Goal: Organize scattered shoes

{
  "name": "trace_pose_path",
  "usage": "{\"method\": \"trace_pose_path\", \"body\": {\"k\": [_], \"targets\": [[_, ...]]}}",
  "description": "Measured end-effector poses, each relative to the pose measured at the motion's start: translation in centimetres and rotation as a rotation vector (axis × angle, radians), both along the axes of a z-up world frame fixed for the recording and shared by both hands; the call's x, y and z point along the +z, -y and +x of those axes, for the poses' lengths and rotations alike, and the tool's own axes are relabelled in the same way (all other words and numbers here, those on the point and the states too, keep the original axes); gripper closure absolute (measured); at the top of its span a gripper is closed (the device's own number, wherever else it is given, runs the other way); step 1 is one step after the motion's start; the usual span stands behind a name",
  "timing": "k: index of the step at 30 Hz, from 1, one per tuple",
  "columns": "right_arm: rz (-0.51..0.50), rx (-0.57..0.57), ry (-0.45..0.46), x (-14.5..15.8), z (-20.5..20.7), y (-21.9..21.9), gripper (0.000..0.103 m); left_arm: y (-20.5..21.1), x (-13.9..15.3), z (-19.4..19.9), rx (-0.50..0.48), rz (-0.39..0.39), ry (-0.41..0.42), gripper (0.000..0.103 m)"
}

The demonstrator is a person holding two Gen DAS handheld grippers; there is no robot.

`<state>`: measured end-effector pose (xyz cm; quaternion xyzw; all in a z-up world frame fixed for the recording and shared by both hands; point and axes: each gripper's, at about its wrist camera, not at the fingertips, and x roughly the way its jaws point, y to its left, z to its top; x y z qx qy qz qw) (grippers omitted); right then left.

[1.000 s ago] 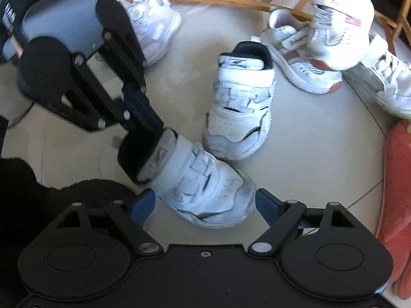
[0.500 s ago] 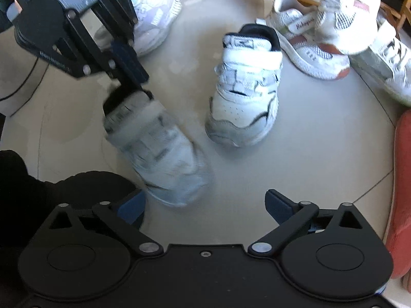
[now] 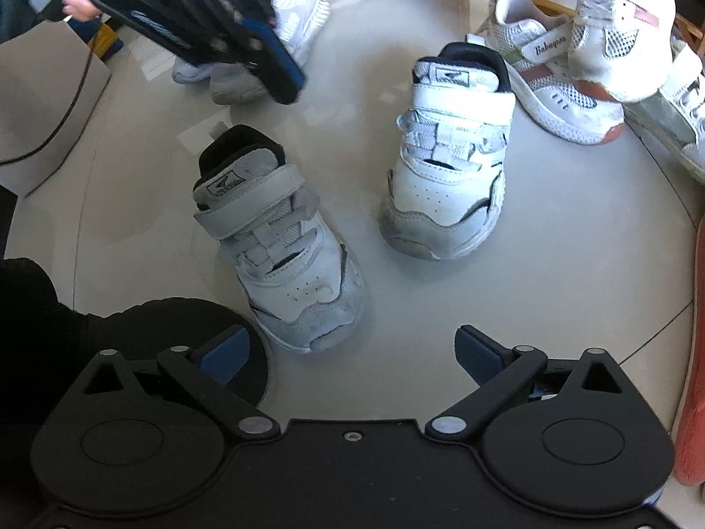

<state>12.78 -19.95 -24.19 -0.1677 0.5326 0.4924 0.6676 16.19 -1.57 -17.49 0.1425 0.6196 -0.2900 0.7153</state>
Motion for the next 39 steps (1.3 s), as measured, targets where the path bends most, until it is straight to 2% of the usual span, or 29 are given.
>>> {"method": "trace_pose_path", "body": {"k": [3, 5, 6, 9, 10, 14, 17, 22, 27, 32, 39], "targets": [[-0.002, 0.003, -0.002, -0.1, 0.1, -0.4, 0.002, 0.5, -0.8, -1.1, -0.01, 0.003, -0.026, 0.093], [0.002, 0.008, -0.003, -0.1, 0.1, -0.8, 0.002, 0.5, -1.2, -1.5, 0.0, -0.001, -0.043, 0.081], [0.002, 0.011, -0.004, -0.2, 0.0, -0.9, 0.002, 0.6, -1.5, -1.7, 0.003, 0.001, -0.052, 0.08], [0.001, 0.026, 0.001, -0.1, -0.3, -1.3, 0.002, 0.6, -2.0, -2.2, 0.001, 0.021, -0.065, 0.081], [0.001, 0.03, 0.0, -0.2, -0.4, -1.4, 0.002, 0.7, -2.4, -2.3, -0.006, 0.033, -0.072, 0.086], [-0.007, 0.029, -0.003, -0.3, -0.4, -1.8, 0.002, 0.9, -2.6, -2.2, -0.024, 0.041, -0.053, 0.088], [-0.007, 0.028, -0.004, -0.8, -0.2, -1.7, 0.002, 1.0, -2.4, -1.9, -0.063, 0.089, -0.01, 0.089], [-0.007, 0.026, -0.004, -0.7, -0.2, -1.8, 0.002, 0.5, -2.1, -0.2, -0.07, 0.133, 0.046, 0.089], [-0.005, 0.023, -0.003, -0.7, -0.3, -1.7, 0.002, 1.4, -2.2, 1.3, -0.167, 0.171, 0.108, 0.088], [-0.003, 0.017, -0.003, -0.7, -0.2, -1.7, 0.002, 2.0, -2.3, 3.1, -0.219, 0.174, 0.118, 0.087], [0.013, 0.017, 0.012, -0.4, 0.1, -2.1, 0.002, 2.1, -2.4, 5.3, -0.191, 0.139, 0.071, 0.084]]}}
